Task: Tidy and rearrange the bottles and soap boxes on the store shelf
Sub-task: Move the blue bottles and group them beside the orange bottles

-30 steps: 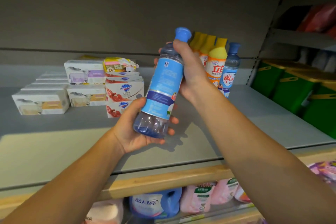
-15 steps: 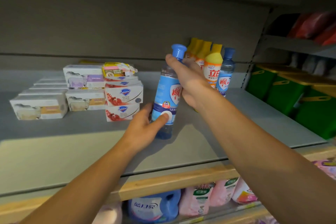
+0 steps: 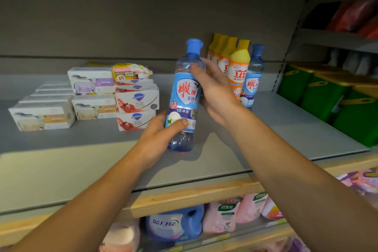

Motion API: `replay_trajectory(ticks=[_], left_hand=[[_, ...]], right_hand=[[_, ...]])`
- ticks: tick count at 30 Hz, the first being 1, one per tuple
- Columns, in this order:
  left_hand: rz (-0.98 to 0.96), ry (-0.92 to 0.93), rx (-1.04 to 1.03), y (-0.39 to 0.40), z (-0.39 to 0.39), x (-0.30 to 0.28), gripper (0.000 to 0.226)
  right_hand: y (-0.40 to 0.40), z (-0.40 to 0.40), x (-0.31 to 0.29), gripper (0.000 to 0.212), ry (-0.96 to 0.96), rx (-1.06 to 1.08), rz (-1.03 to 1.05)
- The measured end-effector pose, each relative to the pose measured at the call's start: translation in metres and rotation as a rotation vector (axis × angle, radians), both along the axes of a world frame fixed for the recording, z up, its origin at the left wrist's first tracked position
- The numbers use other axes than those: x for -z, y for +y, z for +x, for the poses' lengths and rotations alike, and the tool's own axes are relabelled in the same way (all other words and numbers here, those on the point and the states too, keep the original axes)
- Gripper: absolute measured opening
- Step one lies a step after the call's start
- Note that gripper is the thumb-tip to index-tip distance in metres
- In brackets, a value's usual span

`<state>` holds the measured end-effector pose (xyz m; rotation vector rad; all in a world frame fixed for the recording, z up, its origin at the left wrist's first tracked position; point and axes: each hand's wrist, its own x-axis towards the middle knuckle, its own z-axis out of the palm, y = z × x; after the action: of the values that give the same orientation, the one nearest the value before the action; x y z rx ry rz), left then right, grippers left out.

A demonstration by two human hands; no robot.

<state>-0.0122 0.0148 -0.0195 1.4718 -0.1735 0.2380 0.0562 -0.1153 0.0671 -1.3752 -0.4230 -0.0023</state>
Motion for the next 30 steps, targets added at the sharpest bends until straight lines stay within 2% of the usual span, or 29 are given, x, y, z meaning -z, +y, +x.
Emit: replay_trajectory(ticks=[4,12,15,17,18,20,23,26,30], left_hand=[[0.089,-0.036,0.028,-0.006,-0.007,-0.005,0.047],[0.344,-0.129,0.023,-0.071,-0.004,-0.017,0.037],[0.358,-0.165,0.047,-0.098,0.008,-0.016,0.033],[0.403,-0.141,0.014,-0.106,0.019,-0.013,0.029],[0.505,-0.127,-0.032,-0.106,0.026,-0.010,0.028],[0.853,-0.128,-0.126,-0.102,0.040,-0.001,0.033],[1.247,-0.143,-0.158,-0.099,0.048,0.010,0.052],[1.397,-0.153,-0.176,-0.097,0.052,0.017,0.058],[1.436,-0.166,-0.178,-0.096,0.053,0.020,0.069]], right_hand=[[-0.011,-0.015,0.006,0.034,0.002,-0.004,-0.092],[-0.078,-0.029,0.011,0.039,-0.145,0.331,-0.128],[-0.113,-0.028,0.010,0.056,-0.163,0.441,-0.139],[-0.138,-0.024,0.008,0.057,-0.218,0.527,-0.140],[-0.149,-0.021,0.006,0.055,-0.247,0.578,-0.160],[-0.170,-0.015,0.003,0.056,-0.298,0.663,-0.212],[-0.190,0.001,0.006,0.063,-0.334,0.711,-0.276],[-0.195,0.016,0.016,0.069,-0.344,0.717,-0.333],[-0.193,0.038,0.028,0.069,-0.342,0.673,-0.389]])
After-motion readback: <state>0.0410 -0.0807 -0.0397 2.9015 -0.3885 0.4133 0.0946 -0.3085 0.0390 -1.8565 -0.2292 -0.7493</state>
